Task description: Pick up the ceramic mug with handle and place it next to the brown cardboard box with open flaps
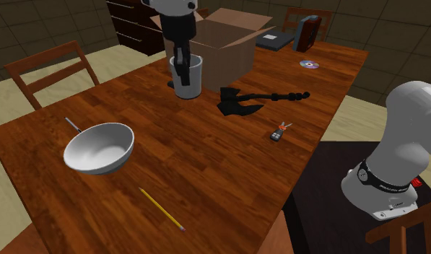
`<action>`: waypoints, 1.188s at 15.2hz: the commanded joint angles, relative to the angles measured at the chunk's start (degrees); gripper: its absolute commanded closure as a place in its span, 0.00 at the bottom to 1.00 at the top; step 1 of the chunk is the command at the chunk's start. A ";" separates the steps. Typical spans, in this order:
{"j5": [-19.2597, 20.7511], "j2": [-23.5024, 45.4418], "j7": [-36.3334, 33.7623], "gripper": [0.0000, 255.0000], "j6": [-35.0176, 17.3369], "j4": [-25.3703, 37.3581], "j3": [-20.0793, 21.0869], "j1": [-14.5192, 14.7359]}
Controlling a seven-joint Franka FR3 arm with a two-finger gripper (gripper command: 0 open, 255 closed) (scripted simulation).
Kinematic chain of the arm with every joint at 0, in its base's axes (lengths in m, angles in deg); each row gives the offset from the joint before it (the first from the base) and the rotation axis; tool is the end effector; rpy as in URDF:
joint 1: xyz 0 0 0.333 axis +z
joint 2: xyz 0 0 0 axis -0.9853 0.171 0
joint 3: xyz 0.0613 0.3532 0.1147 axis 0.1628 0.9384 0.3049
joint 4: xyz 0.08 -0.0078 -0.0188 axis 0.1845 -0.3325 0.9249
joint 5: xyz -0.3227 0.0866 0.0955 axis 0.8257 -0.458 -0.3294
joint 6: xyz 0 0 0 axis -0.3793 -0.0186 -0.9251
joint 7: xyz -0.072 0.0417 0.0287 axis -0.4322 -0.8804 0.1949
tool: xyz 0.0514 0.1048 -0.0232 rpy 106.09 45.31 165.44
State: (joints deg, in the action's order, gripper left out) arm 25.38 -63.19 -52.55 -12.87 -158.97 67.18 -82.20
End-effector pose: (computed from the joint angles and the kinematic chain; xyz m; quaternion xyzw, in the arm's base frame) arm 0.5666 -0.1071 0.5891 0.9992 0.0246 -0.0014 0.0317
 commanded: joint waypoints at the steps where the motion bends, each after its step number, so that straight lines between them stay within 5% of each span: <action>1: -0.04 0.17 0.19 1.00 1.54 1.72 -0.05 -0.07; 18: -0.62 3.43 1.18 1.00 15.99 19.42 -0.21 -0.51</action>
State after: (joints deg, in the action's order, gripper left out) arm 24.80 -59.99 -51.43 2.19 -140.71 66.98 -82.68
